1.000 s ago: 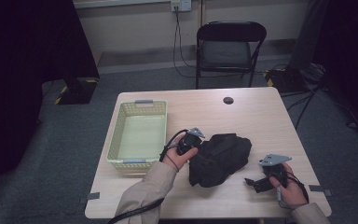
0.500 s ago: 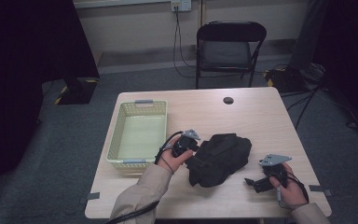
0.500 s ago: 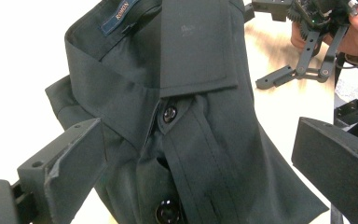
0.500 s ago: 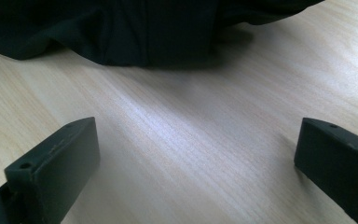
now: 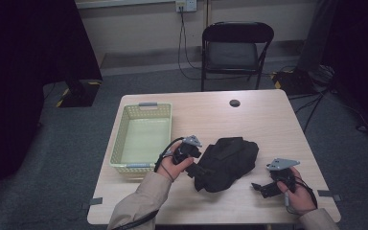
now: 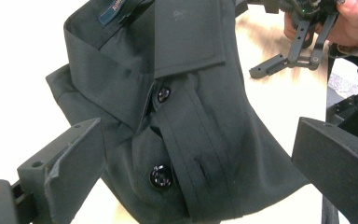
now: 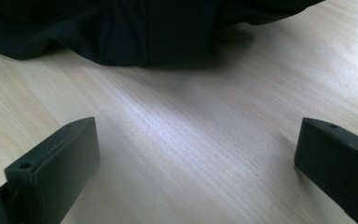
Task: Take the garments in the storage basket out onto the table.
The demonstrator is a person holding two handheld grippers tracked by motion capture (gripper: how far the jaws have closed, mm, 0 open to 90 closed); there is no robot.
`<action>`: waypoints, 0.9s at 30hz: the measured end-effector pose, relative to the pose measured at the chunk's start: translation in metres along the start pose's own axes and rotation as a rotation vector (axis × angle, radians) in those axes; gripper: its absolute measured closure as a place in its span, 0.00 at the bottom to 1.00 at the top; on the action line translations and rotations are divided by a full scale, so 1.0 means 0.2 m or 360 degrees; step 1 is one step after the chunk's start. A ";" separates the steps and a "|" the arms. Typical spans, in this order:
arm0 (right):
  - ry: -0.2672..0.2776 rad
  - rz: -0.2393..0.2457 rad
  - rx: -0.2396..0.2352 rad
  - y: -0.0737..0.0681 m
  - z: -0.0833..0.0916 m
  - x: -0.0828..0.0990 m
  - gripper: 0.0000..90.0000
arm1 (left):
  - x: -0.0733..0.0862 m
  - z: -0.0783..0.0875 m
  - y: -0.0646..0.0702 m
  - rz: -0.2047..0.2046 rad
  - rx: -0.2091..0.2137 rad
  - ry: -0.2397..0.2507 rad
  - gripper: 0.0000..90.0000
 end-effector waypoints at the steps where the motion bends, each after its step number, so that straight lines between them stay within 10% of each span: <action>1: 0.0000 0.0000 0.0000 0.00 0.00 0.00 0.00 | 0.00 0.00 0.00 0.0001 0.0002 0.0002 0.03; 27: 0.0000 -0.0003 0.0002 0.00 0.00 0.00 0.00 | 0.13 0.07 0.04 0.0001 0.0003 -0.0006 0.03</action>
Point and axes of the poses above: each handheld gripper's, and its own axes: z roughly backward along the jaws, x roughly out of its underside, y roughly to its right, the point moved 7 cm from there along -z, roughly forward along the jaws, and after that the axes turned 10 degrees about -z, right-handed, at the moved point
